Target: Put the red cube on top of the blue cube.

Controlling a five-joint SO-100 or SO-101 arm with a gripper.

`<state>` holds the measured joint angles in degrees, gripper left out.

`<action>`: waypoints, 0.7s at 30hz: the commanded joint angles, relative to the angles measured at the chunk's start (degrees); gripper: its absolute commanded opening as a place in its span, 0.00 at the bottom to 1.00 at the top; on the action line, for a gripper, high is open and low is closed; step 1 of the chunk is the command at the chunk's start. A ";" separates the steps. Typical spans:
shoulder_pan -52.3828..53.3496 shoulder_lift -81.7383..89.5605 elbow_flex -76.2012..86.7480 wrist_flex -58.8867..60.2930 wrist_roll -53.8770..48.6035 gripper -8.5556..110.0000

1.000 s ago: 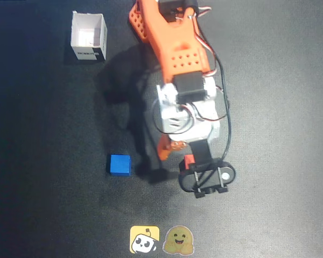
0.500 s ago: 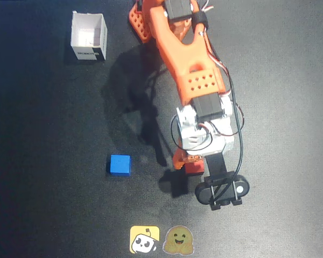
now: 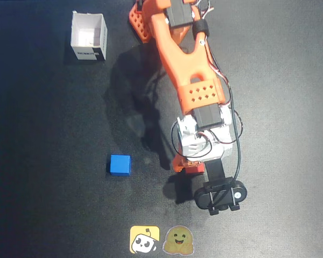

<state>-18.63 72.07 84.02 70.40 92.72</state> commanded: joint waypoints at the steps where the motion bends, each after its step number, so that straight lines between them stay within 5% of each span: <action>1: 0.35 0.79 1.67 -2.99 0.62 0.29; 11: 0.35 0.18 8.09 -8.70 1.32 0.29; 21: 0.35 -0.09 10.11 -10.55 2.11 0.16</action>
<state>-18.63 71.54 94.48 60.56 94.13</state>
